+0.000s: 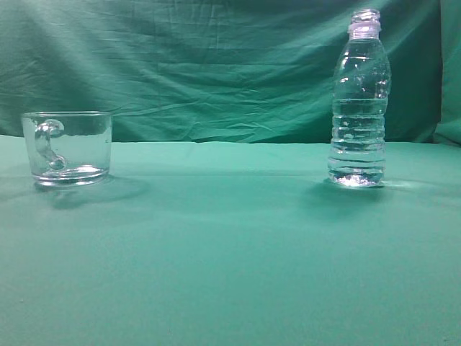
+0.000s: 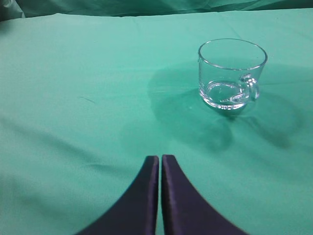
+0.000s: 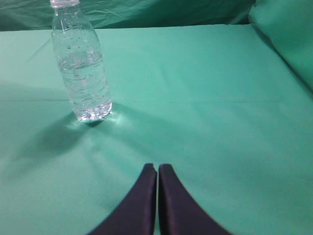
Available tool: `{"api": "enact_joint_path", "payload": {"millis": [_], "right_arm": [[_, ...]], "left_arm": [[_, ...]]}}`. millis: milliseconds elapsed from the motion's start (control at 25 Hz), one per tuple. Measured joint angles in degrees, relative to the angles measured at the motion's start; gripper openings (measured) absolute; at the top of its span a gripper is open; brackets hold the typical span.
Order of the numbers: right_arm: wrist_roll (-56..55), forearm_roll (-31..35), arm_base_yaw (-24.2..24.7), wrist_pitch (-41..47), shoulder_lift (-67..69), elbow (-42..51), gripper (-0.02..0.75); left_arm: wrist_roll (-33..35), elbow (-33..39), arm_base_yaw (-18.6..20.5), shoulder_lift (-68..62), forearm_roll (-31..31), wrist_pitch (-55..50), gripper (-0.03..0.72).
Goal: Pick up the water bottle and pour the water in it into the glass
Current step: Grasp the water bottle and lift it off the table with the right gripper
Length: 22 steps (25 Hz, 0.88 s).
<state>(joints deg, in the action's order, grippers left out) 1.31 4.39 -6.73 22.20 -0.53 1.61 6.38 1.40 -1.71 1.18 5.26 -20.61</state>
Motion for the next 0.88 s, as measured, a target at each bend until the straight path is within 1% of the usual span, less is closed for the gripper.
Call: {"api": "enact_joint_path", "payload": {"millis": [880], "right_arm": [[0.0,0.0,0.0,0.0,0.0,0.0,0.0]], "left_arm": [[0.0,0.0,0.0,0.0,0.0,0.0,0.0]]}}
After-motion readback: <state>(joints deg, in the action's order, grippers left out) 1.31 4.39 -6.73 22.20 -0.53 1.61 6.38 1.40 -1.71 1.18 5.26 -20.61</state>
